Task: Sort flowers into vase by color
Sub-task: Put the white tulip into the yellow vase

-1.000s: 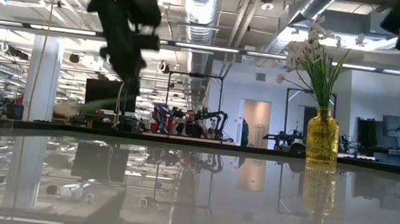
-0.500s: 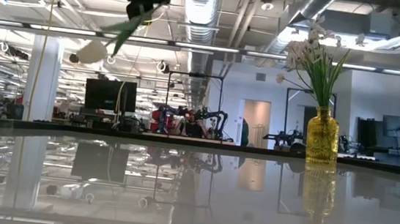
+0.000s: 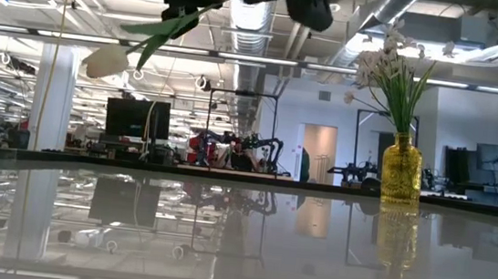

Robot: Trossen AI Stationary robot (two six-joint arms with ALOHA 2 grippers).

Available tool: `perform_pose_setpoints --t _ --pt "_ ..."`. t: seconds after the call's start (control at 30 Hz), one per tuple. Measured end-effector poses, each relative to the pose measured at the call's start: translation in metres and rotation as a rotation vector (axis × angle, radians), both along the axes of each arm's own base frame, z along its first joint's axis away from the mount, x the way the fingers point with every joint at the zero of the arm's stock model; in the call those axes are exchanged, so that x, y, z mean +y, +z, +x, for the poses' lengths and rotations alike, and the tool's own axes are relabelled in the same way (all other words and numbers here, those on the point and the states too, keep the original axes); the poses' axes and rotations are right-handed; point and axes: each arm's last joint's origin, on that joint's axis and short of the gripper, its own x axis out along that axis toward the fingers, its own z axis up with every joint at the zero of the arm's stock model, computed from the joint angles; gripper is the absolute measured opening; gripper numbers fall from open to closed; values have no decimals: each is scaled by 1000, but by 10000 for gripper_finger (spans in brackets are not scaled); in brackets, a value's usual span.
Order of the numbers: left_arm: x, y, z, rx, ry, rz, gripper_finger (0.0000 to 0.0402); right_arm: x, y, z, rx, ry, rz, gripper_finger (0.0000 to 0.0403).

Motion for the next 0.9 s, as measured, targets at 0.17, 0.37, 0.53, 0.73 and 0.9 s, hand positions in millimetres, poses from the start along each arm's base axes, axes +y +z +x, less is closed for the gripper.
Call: perform_pose_setpoints --t 0.17,0.37,0.53,0.73,0.9 --pt "1 -5 5 14 2 -11 0 -6 -19 19 105 -33 -134 193" --pt "2 -11 6 59 0 -10 0 -15 -29 27 142 -79 -175 189" --pt "2 -13 5 82 4 -10 0 -22 -29 29 140 -94 -170 181" --pt "2 -13 5 84 5 -10 0 -33 -29 32 141 -106 -162 178" --pt "2 -13 5 88 6 -11 0 -36 -29 33 137 -106 -156 158"
